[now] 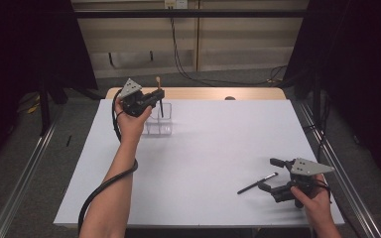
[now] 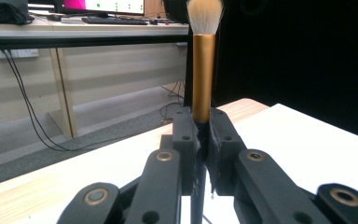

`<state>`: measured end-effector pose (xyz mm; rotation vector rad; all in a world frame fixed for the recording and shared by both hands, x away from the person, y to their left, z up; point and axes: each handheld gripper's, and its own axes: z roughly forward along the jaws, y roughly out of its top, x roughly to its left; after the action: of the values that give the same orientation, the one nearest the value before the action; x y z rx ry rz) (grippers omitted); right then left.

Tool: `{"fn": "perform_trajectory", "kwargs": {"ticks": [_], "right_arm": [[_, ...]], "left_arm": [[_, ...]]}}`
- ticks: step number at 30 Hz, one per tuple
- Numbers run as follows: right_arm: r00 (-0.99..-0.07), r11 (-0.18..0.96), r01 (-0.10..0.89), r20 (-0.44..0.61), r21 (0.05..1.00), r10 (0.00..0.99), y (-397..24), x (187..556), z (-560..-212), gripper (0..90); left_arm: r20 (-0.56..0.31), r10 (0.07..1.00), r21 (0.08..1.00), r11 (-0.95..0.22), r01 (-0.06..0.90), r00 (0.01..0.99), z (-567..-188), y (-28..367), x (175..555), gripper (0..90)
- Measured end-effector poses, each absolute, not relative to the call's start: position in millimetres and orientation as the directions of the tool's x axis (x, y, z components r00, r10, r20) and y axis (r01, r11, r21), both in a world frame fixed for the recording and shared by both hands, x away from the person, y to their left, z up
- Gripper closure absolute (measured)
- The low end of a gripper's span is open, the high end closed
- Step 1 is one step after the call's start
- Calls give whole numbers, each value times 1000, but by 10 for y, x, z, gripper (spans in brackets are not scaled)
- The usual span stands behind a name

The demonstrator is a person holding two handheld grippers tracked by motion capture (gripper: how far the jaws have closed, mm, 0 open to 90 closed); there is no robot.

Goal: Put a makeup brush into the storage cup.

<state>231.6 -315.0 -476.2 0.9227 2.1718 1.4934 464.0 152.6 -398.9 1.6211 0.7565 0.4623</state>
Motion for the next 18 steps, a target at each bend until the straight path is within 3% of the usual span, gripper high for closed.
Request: {"fn": "perform_trajectory", "kwargs": {"ticks": [18], "right_arm": [[-728, 229, 313, 77, 922, 681, -3168, 2320, -4757, 25]], "left_arm": [[-138, 702, 968, -55, 247, 699, -4135, 1526, 4642, 829]]}}
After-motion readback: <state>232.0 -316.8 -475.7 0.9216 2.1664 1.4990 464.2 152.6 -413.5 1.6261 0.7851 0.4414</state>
